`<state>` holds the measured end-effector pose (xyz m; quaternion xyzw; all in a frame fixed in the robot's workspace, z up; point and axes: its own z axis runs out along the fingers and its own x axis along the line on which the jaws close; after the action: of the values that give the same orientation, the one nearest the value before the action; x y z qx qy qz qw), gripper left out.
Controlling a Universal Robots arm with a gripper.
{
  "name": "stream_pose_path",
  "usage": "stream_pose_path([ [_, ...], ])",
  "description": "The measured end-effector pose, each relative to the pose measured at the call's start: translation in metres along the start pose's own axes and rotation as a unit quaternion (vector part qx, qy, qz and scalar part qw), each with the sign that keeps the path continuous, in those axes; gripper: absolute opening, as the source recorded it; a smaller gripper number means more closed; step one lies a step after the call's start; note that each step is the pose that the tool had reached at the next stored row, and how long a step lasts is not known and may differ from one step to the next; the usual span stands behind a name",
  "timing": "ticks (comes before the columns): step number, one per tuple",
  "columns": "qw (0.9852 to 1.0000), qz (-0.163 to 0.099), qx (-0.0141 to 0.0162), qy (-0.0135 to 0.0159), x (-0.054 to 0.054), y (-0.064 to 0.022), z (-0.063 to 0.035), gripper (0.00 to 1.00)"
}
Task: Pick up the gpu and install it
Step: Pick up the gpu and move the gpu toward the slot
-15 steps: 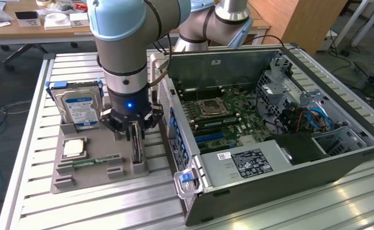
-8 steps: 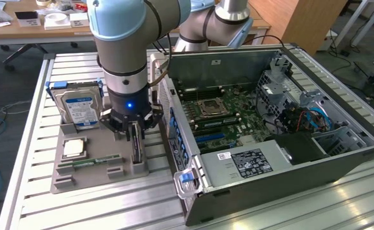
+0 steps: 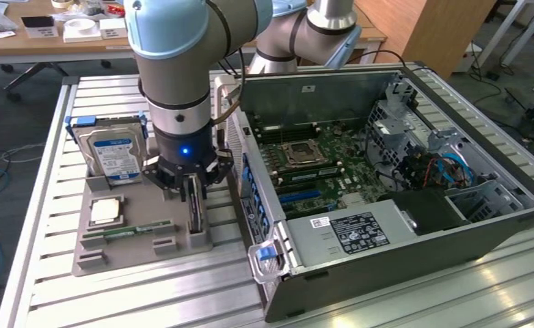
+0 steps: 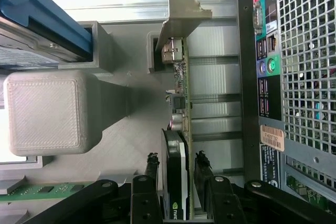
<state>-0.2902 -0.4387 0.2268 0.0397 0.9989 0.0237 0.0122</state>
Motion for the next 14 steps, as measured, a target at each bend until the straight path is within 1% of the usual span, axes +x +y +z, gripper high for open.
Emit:
stream_pose_path([
  [6,1.0,0.0,0.0,0.0,0.0,-0.0001,0.0,0.42],
  [7,1.0,0.0,0.0,0.0,0.0,0.0,0.0,0.4],
  [9,1.0,0.0,0.0,0.0,0.0,0.0,0.0,0.4],
  [10,1.0,0.0,0.0,0.0,0.0,0.0,0.0,0.33],
  [14,1.0,0.0,0.0,0.0,0.0,0.0,0.0,0.33],
])
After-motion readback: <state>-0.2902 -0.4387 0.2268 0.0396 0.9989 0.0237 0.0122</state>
